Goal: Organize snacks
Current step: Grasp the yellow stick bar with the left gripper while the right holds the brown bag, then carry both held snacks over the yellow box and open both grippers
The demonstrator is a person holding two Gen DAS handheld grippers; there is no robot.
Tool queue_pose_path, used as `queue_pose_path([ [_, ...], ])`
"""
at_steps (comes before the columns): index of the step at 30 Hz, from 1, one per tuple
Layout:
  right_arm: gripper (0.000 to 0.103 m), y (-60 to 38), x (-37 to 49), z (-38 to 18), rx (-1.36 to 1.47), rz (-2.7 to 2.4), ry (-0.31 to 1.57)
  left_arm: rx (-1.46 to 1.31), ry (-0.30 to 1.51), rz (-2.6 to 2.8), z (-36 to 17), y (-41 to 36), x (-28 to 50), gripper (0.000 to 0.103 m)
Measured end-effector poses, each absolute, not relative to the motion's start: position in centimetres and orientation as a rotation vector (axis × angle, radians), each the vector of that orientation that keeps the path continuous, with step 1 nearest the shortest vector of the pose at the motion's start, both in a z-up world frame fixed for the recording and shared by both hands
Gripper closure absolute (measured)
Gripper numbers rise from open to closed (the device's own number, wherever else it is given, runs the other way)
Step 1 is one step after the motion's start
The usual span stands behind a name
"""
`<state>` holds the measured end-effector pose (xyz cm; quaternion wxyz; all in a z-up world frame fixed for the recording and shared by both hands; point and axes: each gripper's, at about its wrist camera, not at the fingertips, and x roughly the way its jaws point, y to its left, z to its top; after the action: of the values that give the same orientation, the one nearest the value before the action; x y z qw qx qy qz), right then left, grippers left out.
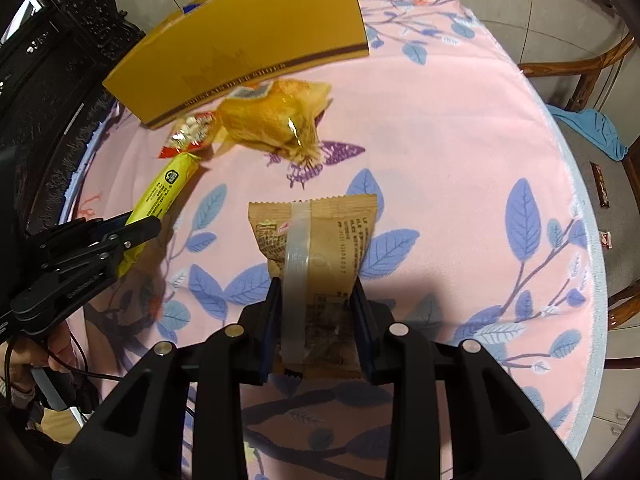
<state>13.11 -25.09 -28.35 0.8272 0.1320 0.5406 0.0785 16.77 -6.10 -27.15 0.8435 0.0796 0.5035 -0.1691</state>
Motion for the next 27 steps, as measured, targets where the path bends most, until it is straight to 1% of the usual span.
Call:
queue_pose_path([
  [6, 0.07, -25.0, 12.3, -25.6, 0.295, 0.188, 1.088, 0.074, 0.974, -0.355, -22.6, -4.9, 15.3, 0.081],
  [13, 0.07, -24.9, 12.5, -21.7, 0.31, 0.215, 1.01, 0.029, 0.871, -0.358, -17.8, -4.2, 14.6, 0.081],
  [17, 0.07, -25.0, 13.3, -18.0, 0.325, 0.231, 0.928, 0.0, 0.798, -0.354, -14.4, -3.5, 14.4, 0.081],
  [20, 0.07, -25.2, 14.5, -14.9, 0.335, 0.246, 0.862, -0.022, 0.73, -0.356, -10.9, -2.6, 15.0, 0.081],
  [23, 0.07, -25.4, 16.2, -11.2, 0.331, 0.266, 0.784, -0.078, 0.68, -0.36, -7.8, -1.6, 16.1, 0.081],
  [27, 0.07, -25.6, 19.3, -6.3, 0.31, 0.291, 0.681, -0.068, 0.594, -0.331, -3.1, -1.3, 18.6, 0.081],
])
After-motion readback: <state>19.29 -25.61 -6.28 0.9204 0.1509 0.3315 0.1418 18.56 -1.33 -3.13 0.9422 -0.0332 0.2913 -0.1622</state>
